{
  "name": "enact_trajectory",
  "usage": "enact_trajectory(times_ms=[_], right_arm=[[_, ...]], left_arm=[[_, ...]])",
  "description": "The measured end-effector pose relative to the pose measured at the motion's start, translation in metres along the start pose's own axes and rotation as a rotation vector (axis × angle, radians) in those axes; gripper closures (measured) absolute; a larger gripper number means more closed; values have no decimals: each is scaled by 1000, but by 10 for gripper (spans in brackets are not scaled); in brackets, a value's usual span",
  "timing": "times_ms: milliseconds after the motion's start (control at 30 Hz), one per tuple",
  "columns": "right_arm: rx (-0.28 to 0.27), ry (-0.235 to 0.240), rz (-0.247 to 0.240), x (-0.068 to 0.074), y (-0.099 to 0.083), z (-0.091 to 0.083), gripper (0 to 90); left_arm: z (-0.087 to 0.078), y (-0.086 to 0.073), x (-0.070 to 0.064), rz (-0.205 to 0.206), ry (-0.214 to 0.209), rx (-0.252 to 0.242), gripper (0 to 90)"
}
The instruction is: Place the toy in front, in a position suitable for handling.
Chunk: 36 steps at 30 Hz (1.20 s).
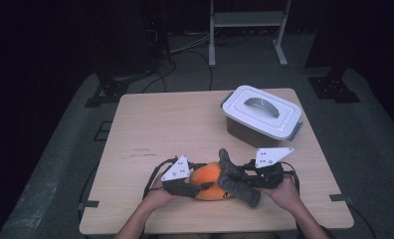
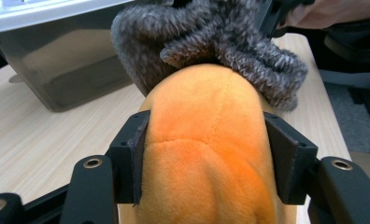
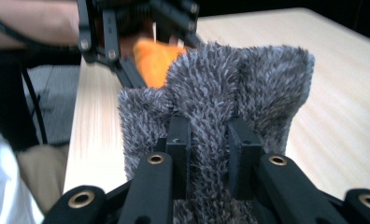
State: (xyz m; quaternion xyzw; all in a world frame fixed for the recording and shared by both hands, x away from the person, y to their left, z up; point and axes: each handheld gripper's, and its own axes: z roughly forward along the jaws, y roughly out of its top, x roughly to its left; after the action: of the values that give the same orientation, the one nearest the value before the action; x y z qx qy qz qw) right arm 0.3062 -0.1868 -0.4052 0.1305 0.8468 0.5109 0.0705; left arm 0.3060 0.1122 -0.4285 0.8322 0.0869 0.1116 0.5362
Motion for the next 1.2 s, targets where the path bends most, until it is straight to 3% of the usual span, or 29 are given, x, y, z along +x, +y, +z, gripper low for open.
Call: enact_trajectory(times_ms=[167, 333, 433, 533, 633, 700, 867, 933, 1067, 1133, 1200], right_arm=[[33, 25, 38, -6, -8, 2, 724], [84, 27, 71, -11, -17, 1, 723], [43, 14, 57, -8, -11, -2, 722], [-6, 34, 34, -3, -2, -1, 720], [27, 42, 14, 0, -2, 6, 719], [32, 48, 31, -2, -5, 5, 719], [103, 14, 52, -8, -17, 2, 721], [86, 5, 37, -7, -14, -1, 722], [-25, 32, 5, 1, 3, -5, 722], [-32, 37, -10, 4, 7, -3, 721], [3, 44, -18, 6, 6, 3, 721]], left_arm=[[-12, -7, 7, 3, -29, 37, 381], [-18, -12, 11, -12, -54, 37, 374], [-17, -11, 10, -5, -63, 35, 371], [-14, -7, 5, 18, -68, 42, 369], [-14, -7, 5, 27, -70, 48, 369], [-15, -8, 6, 18, -70, 47, 368], [-14, -8, 6, 11, -66, 40, 367], [-14, -8, 6, 11, -56, 38, 359], [-9, -2, 1, 35, -54, 36, 359], [-6, 0, -2, 41, -56, 33, 356], [-5, 0, -2, 41, -56, 37, 339]])
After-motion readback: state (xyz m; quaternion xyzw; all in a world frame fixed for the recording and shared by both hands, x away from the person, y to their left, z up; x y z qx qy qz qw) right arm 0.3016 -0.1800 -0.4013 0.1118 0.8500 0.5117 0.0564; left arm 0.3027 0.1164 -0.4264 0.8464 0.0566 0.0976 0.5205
